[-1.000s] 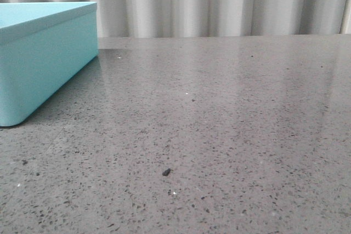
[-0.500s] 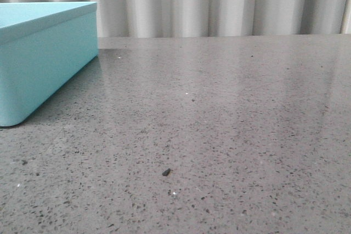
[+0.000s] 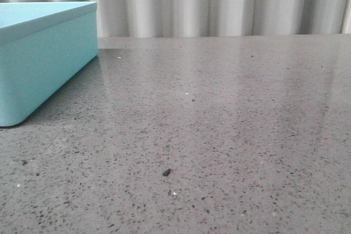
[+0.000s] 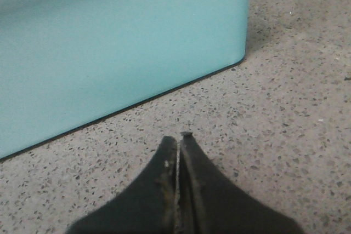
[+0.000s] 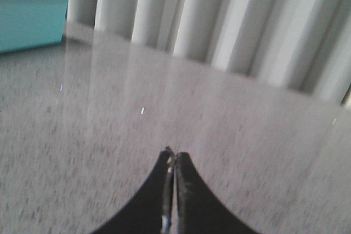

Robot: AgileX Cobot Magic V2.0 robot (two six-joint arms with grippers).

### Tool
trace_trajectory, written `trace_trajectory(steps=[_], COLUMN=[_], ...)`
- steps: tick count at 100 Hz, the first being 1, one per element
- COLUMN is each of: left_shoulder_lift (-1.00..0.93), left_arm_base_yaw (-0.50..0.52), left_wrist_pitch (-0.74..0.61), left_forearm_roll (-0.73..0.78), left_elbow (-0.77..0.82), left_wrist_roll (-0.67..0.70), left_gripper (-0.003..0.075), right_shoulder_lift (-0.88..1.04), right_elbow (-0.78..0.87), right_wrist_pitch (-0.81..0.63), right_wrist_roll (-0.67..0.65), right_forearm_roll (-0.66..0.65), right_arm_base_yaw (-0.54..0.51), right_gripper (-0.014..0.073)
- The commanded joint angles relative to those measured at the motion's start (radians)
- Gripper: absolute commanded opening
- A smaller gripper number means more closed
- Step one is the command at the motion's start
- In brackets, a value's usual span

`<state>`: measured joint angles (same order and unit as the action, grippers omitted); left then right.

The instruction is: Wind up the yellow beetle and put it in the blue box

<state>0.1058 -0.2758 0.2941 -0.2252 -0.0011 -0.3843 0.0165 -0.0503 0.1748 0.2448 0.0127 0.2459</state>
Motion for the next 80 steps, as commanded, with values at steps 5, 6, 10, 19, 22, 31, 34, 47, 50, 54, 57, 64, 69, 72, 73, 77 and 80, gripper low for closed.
trace_trajectory(steps=[5, 6, 10, 19, 22, 31, 34, 47, 50, 54, 57, 64, 69, 72, 73, 77, 80], left_shoulder_lift=[0.013, 0.013, 0.013, 0.013, 0.013, 0.013, 0.013, 0.013, 0.013, 0.013, 0.013, 0.013, 0.013, 0.013, 0.013, 0.013, 0.013], left_arm_base_yaw=[-0.008, -0.008, -0.008, -0.008, -0.008, -0.008, -0.008, -0.008, -0.008, -0.008, -0.008, -0.008, -0.008, -0.008, -0.008, -0.008, -0.008], left_wrist_pitch=[-0.069, -0.069, -0.069, -0.069, -0.069, -0.069, -0.069, -0.069, -0.069, -0.069, -0.069, -0.069, -0.069, -0.069, -0.069, -0.069, -0.069], left_forearm_roll=[-0.015, -0.015, -0.015, -0.015, -0.015, -0.015, -0.015, -0.015, -0.015, -0.015, -0.015, -0.015, -0.015, -0.015, -0.015, -0.015, -0.015], left_elbow=[0.026, 0.026, 0.026, 0.026, 0.026, 0.026, 0.026, 0.026, 0.026, 0.026, 0.026, 0.026, 0.026, 0.026, 0.026, 0.026, 0.026], left_wrist_roll=[0.003, 0.003, 0.003, 0.003, 0.003, 0.003, 0.003, 0.003, 0.003, 0.003, 0.003, 0.003, 0.003, 0.003, 0.003, 0.003, 0.003], left_gripper=[-0.0021, -0.0021, -0.0021, -0.0021, -0.0021, -0.0021, -0.0021, -0.0021, -0.0021, -0.0021, -0.0021, -0.0021, -0.0021, -0.0021, -0.0021, -0.0021, -0.0021], right_shoulder_lift=[0.013, 0.013, 0.013, 0.013, 0.013, 0.013, 0.013, 0.013, 0.013, 0.013, 0.013, 0.013, 0.013, 0.013, 0.013, 0.013, 0.013], right_elbow=[0.025, 0.028, 0.042, 0.072, 0.080, 0.085, 0.085, 0.085, 0.085, 0.085, 0.085, 0.085, 0.085, 0.085, 0.085, 0.085, 0.085], right_wrist_pitch=[-0.068, -0.068, -0.068, -0.068, -0.068, -0.068, -0.068, -0.068, -0.068, -0.068, -0.068, -0.068, -0.068, -0.068, -0.068, -0.068, -0.068], right_wrist_roll=[0.009, 0.009, 0.009, 0.009, 0.009, 0.009, 0.009, 0.009, 0.009, 0.009, 0.009, 0.009, 0.009, 0.009, 0.009, 0.009, 0.009], right_forearm_roll=[0.020, 0.021, 0.038, 0.083, 0.095, 0.103, 0.103, 0.103, 0.103, 0.103, 0.103, 0.103, 0.103, 0.101, 0.101, 0.095, 0.088], right_arm_base_yaw=[-0.037, -0.040, -0.056, -0.085, -0.092, -0.111, -0.117, -0.134, -0.136, -0.138, -0.138, -0.138, -0.138, -0.138, -0.138, -0.138, -0.138], right_gripper=[-0.0043, -0.0043, -0.0043, -0.0043, -0.0043, -0.0043, -0.0043, -0.0043, -0.0043, -0.0043, -0.0043, -0.0043, -0.0043, -0.0043, -0.0043, -0.0043, -0.0043])
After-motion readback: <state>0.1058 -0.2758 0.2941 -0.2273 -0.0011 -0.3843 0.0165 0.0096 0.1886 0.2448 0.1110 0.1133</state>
